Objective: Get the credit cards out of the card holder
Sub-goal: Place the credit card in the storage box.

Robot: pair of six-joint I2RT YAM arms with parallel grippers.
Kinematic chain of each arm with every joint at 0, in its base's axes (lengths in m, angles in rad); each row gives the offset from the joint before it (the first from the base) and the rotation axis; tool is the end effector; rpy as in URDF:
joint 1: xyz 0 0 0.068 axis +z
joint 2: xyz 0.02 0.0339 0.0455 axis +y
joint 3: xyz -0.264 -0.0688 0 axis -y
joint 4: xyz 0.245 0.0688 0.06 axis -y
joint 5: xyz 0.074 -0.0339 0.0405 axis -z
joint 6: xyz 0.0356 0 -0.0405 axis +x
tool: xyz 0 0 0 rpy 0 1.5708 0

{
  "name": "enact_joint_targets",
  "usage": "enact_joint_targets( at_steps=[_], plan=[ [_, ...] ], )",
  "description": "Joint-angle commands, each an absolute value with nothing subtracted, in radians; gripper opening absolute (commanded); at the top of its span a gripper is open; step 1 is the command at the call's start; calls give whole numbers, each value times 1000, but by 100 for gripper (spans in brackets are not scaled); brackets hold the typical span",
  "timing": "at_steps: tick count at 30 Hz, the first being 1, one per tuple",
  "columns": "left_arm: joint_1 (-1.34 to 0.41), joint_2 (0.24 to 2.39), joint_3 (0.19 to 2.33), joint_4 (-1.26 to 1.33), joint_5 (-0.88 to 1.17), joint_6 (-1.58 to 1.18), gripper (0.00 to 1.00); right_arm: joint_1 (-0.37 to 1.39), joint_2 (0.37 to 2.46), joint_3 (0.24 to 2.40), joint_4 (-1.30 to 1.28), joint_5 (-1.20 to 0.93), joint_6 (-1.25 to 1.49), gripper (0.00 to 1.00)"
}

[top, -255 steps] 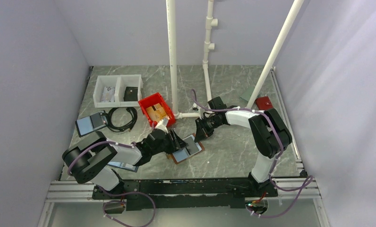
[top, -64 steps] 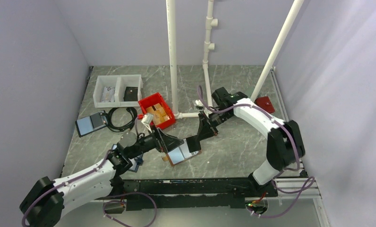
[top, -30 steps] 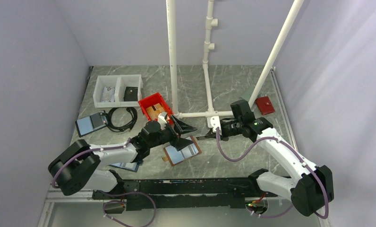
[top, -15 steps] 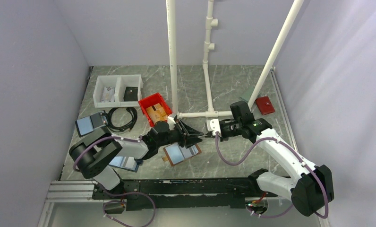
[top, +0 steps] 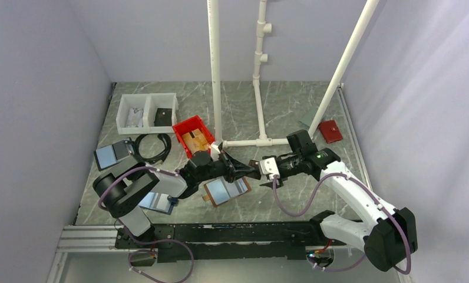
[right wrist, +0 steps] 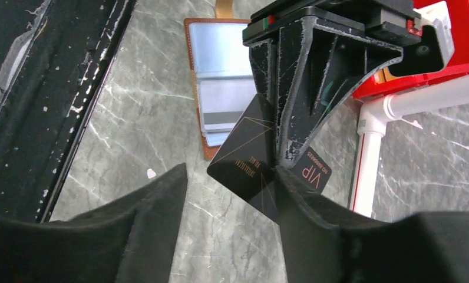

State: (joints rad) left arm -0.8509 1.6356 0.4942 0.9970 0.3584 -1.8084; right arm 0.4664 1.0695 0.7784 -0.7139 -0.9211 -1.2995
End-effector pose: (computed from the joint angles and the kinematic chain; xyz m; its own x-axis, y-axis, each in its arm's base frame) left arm 0.1883 -0.2337 0.1637 -0.8844 -0.3719 0.2820 -0.3118 0.0213 -0.9499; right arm 0.1626 0.1136 0.2515 0.4274 -0.4374 -0.7913 -0.9015 -0.2724 -0.3363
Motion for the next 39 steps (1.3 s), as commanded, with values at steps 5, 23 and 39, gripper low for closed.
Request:
enact_joint_targets(
  at_steps=[5,23,39],
  plan=[
    [-798,1511,448,851,384,-1539,0,441,1052,862,-786,-966,-1213,74],
    [-612,879,692,-375,109,-429,0,431,1066,901,-812,-970,-1149,77],
    [-116,1113,932,-319,206,-215,0,431,1094,899,-786,-946,-1108,77]
  ],
)
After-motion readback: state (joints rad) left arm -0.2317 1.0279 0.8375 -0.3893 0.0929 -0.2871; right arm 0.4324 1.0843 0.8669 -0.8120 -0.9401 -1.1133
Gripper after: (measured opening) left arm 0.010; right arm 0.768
